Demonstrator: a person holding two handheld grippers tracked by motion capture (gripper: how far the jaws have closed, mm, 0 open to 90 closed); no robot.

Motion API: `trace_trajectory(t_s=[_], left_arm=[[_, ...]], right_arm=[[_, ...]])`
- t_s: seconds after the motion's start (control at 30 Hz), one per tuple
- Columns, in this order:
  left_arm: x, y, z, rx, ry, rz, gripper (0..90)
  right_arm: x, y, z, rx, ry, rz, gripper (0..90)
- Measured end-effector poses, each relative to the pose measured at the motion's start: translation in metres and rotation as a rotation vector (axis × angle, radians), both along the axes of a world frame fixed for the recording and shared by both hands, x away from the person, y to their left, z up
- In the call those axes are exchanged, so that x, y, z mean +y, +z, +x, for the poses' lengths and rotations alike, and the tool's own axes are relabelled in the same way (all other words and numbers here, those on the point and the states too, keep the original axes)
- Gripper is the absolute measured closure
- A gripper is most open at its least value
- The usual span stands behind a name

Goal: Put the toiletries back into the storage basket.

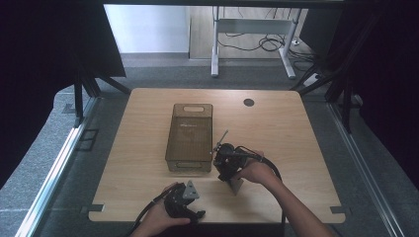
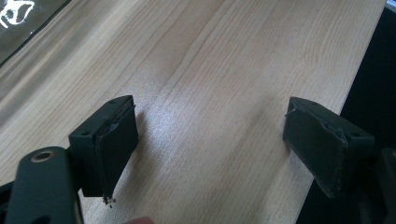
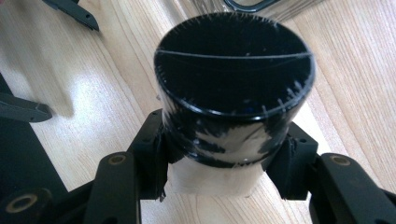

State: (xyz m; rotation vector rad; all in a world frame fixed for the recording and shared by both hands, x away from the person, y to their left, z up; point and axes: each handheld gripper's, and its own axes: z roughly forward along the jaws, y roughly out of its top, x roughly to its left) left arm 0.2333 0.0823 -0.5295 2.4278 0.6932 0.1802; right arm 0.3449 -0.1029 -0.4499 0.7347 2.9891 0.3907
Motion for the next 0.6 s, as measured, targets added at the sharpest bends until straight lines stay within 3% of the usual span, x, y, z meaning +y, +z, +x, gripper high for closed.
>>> trace_trajectory(t_s=[0.23,0.6], left_arm=[[0.0,0.0,0.0,0.002,-0.001,0.0,17.8],[0.0,-0.002,-0.001,-0.001,-0.02,-0.004,13.3]], right_arm=[[0.003,-0.003,-0.001,0.0,0.009,-0.009,46.3],[0.006,-0.021,-0.005,0.019,0.017,-0.018,46.3]])
